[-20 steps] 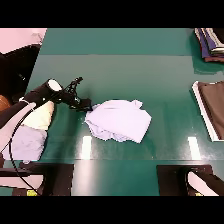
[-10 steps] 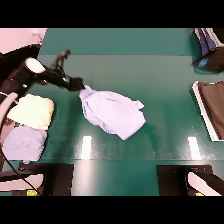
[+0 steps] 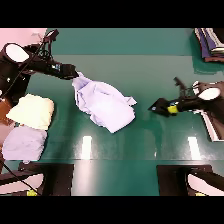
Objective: Fold the shirts.
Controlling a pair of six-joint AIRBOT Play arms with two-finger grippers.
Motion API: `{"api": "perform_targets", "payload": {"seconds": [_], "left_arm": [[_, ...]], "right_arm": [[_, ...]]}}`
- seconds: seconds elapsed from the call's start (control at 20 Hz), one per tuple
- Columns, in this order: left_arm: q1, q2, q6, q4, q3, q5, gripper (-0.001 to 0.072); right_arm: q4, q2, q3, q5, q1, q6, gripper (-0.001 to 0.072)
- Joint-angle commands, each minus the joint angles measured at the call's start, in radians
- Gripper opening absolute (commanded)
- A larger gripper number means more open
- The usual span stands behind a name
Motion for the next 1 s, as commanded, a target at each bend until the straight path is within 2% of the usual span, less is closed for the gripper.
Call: {"api": "perform_targets", "payload": {"seconds": [0.0,0.3,0.35,0.4,0.45,0.6,0.8,0.95], "left_arm": [[0.001,0.002,0.0,0.004,0.004,-0.003,0.0025],[0.001,0.002,0.001,0.005,0.005,-0.006,0.0025],[0.001,0.002,0.001,0.005,0.005,-0.01,0.0025],[0.001,0.003,0.001,0.005,0.005,-0.017,0.0025],[0.001,0.003,0.0,0.005,0.005,-0.024,0.0025],[0.012,0.023,-0.01,0.029,0.035,-0.045,0.0025],[0.037,0.143,-0.051,0.127,0.166,-0.046,0.0024],[0.047,0.259,-0.051,0.127,0.284,-0.044,0.0024]], "right_arm": [[0.144,-0.141,-0.019,-0.077,0.109,-0.075,0.0405],[0.148,-0.35,0.167,-0.081,0.22,-0.078,0.0401],[0.143,-0.376,0.194,-0.08,0.229,-0.078,0.0352],[0.143,-0.394,0.215,-0.081,0.233,-0.079,0.0212],[0.143,-0.402,0.235,-0.083,0.233,-0.089,0.0019],[0.095,-0.353,0.296,-0.08,0.208,-0.089,0.0017],[-0.056,-0.124,0.402,-0.037,0.1,-0.052,0.0016],[-0.148,0.053,0.529,0.038,0.018,-0.034,0.0016]]}}
